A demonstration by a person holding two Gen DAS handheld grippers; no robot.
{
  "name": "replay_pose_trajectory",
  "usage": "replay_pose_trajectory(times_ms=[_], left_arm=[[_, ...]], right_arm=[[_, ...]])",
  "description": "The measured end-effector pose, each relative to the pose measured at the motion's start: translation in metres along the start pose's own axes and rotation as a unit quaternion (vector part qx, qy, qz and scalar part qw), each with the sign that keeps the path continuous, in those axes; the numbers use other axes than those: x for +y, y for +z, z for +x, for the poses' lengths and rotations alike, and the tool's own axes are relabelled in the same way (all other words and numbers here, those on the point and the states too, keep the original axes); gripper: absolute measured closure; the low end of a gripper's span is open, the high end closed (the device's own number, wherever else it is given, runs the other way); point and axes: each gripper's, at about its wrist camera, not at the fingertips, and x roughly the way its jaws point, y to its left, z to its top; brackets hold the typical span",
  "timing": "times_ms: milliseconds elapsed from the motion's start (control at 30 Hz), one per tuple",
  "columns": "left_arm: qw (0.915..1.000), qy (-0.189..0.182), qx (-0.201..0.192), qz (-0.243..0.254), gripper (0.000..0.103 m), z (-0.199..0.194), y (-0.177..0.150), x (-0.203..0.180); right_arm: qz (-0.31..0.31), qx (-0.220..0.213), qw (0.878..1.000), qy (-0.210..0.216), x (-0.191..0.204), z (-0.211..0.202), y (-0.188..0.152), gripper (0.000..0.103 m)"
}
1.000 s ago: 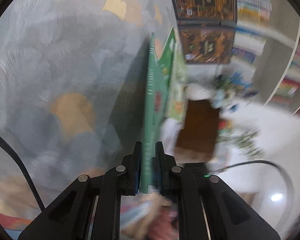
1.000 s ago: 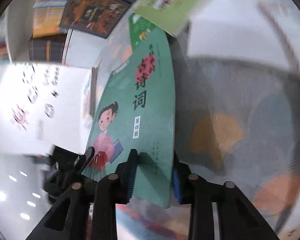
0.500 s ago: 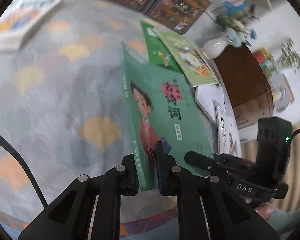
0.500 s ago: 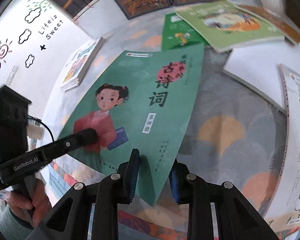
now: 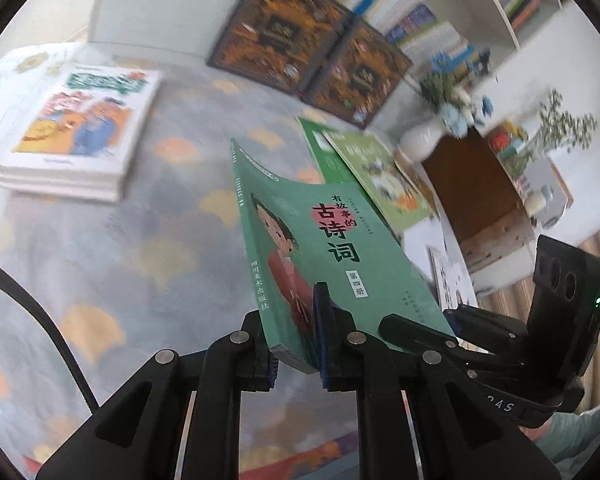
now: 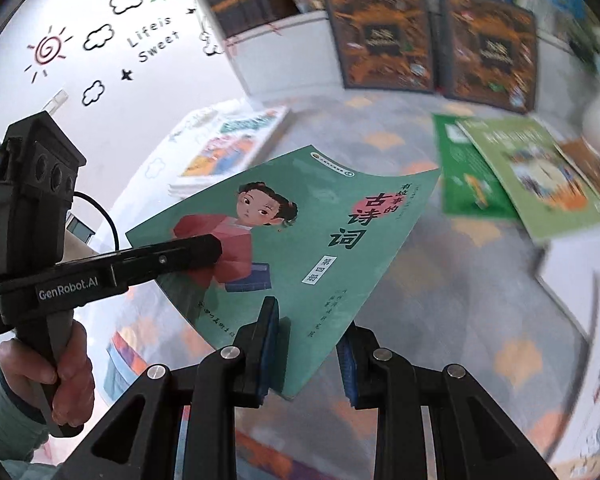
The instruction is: Organize books
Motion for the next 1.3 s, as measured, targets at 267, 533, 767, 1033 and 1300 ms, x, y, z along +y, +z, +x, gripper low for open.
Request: replay_pose_trajectory(times_ms=[267,533,767,1033,1300], left_arm=[[0.9985,0.024,-0.045,-0.021,0.091,-0.036,0.049,0.084],[0.9961,0.044,-0.053,-0.056,0.09,-0.034,0.094,0.168],[0.9942,0.043,-0.05,-0.085,0.09,-0.015,0.124,0.213],[0.9887,0.079,-0.022,-0.125,0.084,-0.002,0.121,0.241],[0.9776,0.117,-0.038,-0.171,0.081,-0.032,0.092,0.254]], right_arm=[[-0.042,-0.017,0.999,0.017,0.072,0.063,0.069,0.076],[-0.05,-0.002,0.999,0.012,0.114,0.143,0.135,0.075],[-0.042,0.022,0.999,0.004,0.122,0.189,0.171,0.075],[-0.005,0.066,0.998,-0.005,0.115,0.226,0.173,0.074],[0.033,0.093,0.995,0.022,0.094,0.218,0.154,0.067]])
